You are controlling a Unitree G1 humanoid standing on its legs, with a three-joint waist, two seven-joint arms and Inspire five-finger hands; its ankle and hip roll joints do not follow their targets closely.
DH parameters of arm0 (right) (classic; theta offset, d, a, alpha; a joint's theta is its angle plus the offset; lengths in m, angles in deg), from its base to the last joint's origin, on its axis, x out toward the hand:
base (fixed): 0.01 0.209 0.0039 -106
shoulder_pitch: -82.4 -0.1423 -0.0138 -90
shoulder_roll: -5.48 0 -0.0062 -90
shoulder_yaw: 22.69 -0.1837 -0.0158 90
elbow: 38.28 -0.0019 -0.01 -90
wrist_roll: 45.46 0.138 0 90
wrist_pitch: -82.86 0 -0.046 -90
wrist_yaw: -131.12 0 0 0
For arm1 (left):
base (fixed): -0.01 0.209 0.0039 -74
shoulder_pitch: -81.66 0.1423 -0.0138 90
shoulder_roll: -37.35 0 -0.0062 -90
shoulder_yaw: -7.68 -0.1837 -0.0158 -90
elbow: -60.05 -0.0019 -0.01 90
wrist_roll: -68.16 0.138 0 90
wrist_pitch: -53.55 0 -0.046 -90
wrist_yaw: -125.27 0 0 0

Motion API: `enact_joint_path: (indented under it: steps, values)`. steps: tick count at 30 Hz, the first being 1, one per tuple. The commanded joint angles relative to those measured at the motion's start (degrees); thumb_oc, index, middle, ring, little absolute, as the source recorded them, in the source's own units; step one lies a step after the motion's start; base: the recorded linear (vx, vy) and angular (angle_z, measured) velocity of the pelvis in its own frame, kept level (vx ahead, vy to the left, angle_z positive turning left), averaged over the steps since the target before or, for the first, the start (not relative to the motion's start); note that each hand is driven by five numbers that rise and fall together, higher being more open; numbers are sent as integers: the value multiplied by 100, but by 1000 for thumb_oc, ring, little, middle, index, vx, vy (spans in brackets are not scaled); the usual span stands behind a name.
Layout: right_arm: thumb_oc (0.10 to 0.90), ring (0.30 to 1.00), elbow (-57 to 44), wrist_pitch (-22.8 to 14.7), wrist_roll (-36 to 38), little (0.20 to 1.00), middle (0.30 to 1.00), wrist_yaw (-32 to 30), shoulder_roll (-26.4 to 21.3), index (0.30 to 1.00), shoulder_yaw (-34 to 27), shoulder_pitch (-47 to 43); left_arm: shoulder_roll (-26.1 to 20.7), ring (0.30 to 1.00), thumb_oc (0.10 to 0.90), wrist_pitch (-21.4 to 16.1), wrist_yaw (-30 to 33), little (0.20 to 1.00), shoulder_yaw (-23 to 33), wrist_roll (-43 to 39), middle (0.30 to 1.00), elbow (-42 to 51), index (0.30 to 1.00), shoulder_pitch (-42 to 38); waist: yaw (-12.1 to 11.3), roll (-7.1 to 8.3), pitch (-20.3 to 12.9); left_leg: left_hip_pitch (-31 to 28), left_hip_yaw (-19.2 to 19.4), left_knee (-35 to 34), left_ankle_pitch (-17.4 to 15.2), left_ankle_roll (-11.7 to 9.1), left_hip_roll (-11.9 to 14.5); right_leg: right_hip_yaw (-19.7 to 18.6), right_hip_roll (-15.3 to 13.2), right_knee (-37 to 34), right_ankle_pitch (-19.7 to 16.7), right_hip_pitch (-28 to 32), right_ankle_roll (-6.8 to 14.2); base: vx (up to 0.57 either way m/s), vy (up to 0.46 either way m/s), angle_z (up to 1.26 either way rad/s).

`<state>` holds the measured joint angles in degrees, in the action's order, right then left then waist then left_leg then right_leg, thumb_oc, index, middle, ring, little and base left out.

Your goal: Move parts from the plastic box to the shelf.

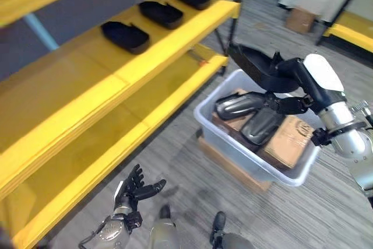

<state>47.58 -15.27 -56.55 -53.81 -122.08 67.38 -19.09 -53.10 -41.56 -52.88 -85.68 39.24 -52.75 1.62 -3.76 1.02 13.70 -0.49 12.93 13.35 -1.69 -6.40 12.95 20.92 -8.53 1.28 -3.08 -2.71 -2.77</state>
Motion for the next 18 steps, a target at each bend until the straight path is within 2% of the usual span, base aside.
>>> enact_joint_path:
  steps: [1, 3, 5, 12, 18]
  values:
    - [400, 300, -514, -342, 74, 300, 300, -814, -173, 300, -1066, -466, -249, 1000, 900, -433, -124, 1000, -254, 34, 1000, 484, 1000, -470, 276, 116, -818, 30, 168, -916, 307, -63, 188, -76, 160, 579, 722, -76, 625, 145, 115, 128]
    - [400, 300, -558, -326, 16, 300, 300, -829, -149, 300, -1201, -332, -222, 1000, 900, -437, -151, 1000, -266, 108, 1000, 530, 1000, -424, 280, 8, -923, -65, 204, -1278, 345, -93, 120, -20, 173, 507, 692, 26, 674, 111, 124, 156]
    - [400, 300, -572, -323, 10, 300, 300, -813, -96, 300, -1185, -303, -242, 1000, 900, -455, -118, 1000, -233, 210, 1000, 559, 1000, -378, 217, -25, -983, -156, 134, -1488, 366, -83, 39, -31, 147, 438, 657, 85, 700, 101, 131, 44]
    - [400, 300, -572, -261, -106, 300, 300, -783, -54, 300, -1248, -230, -192, 1000, 900, -434, -70, 1000, -49, 252, 1000, 640, 1000, -182, 7, 91, -1033, -217, 130, -1653, 330, 50, -279, 129, -168, 223, 338, 275, 903, 61, 112, -7]
    - [400, 300, -558, -232, -209, 300, 300, -762, 1, 300, -1209, -242, -195, 1000, 900, -454, -46, 1000, 26, 312, 1000, 709, 1000, -115, -88, 172, -1058, -185, 14, -1729, 245, 175, -486, 217, -346, 201, 214, 317, 1029, 34, 116, 5]
